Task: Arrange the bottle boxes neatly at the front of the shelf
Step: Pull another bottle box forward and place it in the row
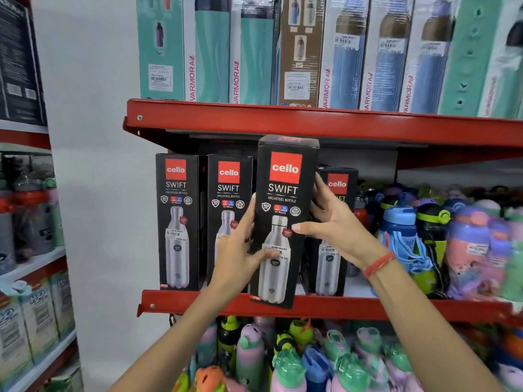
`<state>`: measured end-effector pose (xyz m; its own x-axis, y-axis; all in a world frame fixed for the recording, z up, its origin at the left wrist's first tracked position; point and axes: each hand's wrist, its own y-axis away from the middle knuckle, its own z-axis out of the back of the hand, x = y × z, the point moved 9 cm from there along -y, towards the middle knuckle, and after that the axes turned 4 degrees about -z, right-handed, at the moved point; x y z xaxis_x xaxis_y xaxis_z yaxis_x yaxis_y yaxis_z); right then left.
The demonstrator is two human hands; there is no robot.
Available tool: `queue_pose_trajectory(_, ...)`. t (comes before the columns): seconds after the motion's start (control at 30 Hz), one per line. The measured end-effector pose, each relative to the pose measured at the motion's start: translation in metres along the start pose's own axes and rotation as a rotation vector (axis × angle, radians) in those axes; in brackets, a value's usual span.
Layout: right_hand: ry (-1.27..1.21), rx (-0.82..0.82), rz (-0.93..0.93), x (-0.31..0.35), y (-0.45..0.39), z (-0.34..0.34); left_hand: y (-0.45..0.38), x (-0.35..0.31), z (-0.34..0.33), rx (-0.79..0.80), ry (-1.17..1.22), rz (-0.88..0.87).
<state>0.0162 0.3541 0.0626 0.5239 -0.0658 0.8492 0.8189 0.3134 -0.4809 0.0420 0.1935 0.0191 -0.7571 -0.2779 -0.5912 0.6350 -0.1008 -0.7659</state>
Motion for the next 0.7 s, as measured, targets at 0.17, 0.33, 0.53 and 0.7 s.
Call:
queue_pose_trajectory(0.17, 0.124, -0.061, -0.015, -0.006, -0.019, 0.011, -0.023, 0.028, -0.014, -0.052, -0.162, -0.019)
queue_pose_trajectory(0.33, 0.194, -0.105, -0.034, -0.029, -0.038, 0.017, -0.034, 0.055, -0.03, -0.077, -0.138, 0.021)
queue_pose_trajectory(0.53, 0.323, -0.153, -0.081, -0.06, -0.06, 0.019, -0.043, 0.081, -0.038, -0.059, -0.315, 0.107)
queue_pose_trajectory(0.7, 0.447, -0.256, -0.116, -0.068, -0.074, 0.016, -0.043, 0.102, -0.043, -0.049, -0.404, 0.247)
